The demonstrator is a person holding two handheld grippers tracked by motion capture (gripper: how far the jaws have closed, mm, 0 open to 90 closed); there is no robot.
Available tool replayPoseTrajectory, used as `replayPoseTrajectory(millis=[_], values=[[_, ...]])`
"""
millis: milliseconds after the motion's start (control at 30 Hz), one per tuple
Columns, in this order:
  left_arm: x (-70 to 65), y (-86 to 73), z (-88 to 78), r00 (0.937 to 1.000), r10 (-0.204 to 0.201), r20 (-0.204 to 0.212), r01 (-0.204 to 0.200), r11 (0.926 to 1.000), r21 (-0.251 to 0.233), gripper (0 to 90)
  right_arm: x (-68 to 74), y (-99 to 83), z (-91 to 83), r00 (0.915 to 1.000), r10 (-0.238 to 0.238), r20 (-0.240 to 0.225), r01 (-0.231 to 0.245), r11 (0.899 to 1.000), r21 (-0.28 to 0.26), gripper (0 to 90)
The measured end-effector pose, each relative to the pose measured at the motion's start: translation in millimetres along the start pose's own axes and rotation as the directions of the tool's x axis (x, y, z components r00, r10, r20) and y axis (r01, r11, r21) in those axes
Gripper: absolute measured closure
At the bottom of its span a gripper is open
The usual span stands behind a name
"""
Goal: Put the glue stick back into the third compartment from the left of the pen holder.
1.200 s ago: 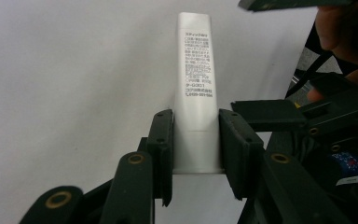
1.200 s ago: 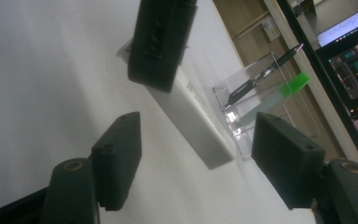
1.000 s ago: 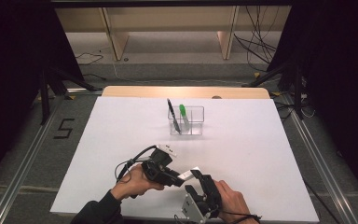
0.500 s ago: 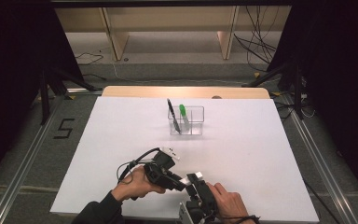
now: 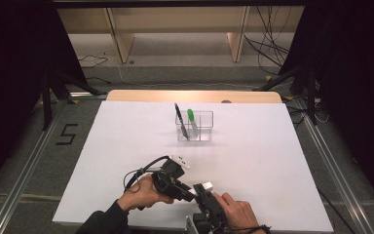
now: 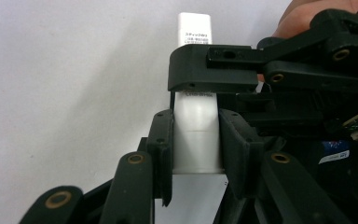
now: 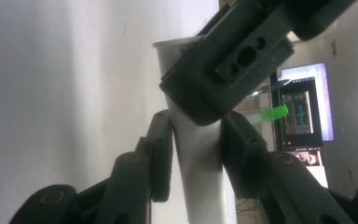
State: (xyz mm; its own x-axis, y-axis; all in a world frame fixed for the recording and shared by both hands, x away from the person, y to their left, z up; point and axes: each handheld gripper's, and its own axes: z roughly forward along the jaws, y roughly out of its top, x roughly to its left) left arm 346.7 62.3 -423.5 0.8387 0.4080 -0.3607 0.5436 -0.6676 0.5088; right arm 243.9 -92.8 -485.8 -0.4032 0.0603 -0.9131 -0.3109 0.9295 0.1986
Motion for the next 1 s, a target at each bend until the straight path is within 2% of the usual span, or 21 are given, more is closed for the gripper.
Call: replayPoseTrajectory(millis=[100,133,400,533,567,633,733,933,1000], values=[[0.7,-0.2,0.3,1.0,-0.004,0.004,0.004,1.0,0.005,66.8,1.5,0.2,-0.6,0.9998,-0.02,-0.006,0.02,1.0,0.001,68.3],[0.9,-0.1,0.6,1.0,-0.007,0.003,0.007,1.0,0.005,66.7,2.5,-0.1,0.3,0.999,-0.044,-0.003,0.044,0.999,-0.002,69.6],[3.2,-1.4,2.3,0.9997,-0.019,0.017,0.019,0.9997,0.015,65.6,6.3,-0.5,0.7,0.9974,-0.072,-0.002,0.072,0.997,-0.007,70.4],[4.4,-2.6,-1.6,0.9997,-0.02,0.011,0.02,0.9998,0.008,54.3,6.8,-1.6,0.9,0.9971,-0.076,-0.005,0.076,0.997,-0.003,70.4],[4.2,-3.5,-2.4,0.9996,-0.025,0.011,0.025,0.9997,0.003,54.3,7.0,-2.1,1.2,0.9971,-0.076,-0.003,0.076,0.997,-0.008,70.4],[5.9,-5.6,-4.7,0.9998,-0.02,0.004,0.02,0.9998,-0.003,48.7,8.6,-2.9,0.4,0.9984,-0.055,-0.01,0.055,0.998,0.004,70.4],[8.0,-9.3,-8.4,0.9996,-0.017,0.021,0.017,0.9998,-0.006,44.8,7.3,-4.7,1.4,0.9976,-0.069,-0.006,0.069,0.998,-0.002,70.4],[12.8,-19.7,-16.4,1.0,-0.009,-0.002,0.009,0.9998,-0.015,35.7,5.5,-10.5,0.7,0.999,-0.045,-0.002,0.045,0.999,0.008,70.3],[14.0,-23.4,-19.8,0.9999,-0.011,0.002,0.012,0.9994,-0.033,34.1,4.4,-12.3,1.2,0.9992,-0.039,0.003,0.039,0.999,0.008,70.3]])
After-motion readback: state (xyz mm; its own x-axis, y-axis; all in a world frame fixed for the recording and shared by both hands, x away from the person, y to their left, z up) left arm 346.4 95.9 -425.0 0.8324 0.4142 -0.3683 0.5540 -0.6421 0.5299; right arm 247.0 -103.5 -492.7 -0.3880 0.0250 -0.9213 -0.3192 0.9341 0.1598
